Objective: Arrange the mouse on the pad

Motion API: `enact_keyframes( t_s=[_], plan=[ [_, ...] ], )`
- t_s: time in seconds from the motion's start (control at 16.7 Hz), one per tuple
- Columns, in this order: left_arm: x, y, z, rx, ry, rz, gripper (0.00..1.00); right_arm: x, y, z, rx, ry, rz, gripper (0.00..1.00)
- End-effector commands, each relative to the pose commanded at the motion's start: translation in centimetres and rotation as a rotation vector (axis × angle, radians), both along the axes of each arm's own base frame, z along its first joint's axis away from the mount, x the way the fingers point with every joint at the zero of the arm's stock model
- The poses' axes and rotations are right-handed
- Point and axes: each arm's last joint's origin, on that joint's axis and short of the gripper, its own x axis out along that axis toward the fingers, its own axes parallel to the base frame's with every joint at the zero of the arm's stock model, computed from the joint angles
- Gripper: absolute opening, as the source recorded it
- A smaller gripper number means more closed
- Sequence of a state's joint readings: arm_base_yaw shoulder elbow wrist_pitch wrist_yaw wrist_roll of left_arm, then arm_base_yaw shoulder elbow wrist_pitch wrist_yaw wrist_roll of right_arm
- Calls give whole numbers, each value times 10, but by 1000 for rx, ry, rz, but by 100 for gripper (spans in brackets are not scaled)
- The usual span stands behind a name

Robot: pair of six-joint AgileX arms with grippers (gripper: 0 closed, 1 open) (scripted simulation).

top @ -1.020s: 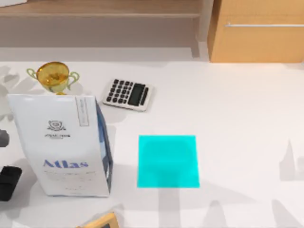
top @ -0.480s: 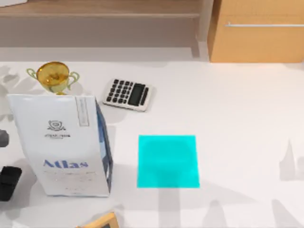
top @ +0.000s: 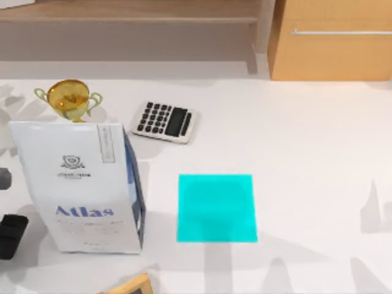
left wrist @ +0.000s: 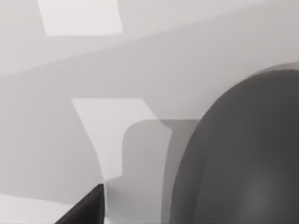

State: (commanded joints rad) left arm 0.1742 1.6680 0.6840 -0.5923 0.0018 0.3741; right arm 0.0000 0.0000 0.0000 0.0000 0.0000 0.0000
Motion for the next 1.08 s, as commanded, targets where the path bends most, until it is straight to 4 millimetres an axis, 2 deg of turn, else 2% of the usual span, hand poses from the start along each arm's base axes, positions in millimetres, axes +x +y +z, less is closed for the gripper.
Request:
enact_keyframes(
  t_s=[0.36, 0.42, 0.54, 0.66, 1.08],
  plan=[
    [0, 0, 0, 0, 0, 0, 0, 0, 0, 0, 0, 0, 0, 100],
    [1, 1, 21, -3, -33, -1, 0, 0, 0, 0, 0, 0, 0, 100],
    [3, 1, 25, -2, -36, -1, 0, 0, 0, 0, 0, 0, 0, 100],
    [7, 3, 38, -1, -41, -2, 0, 0, 0, 0, 0, 0, 0, 100],
    [3, 1, 110, -5, -17, -2, 0, 0, 0, 0, 0, 0, 0, 100]
  ],
)
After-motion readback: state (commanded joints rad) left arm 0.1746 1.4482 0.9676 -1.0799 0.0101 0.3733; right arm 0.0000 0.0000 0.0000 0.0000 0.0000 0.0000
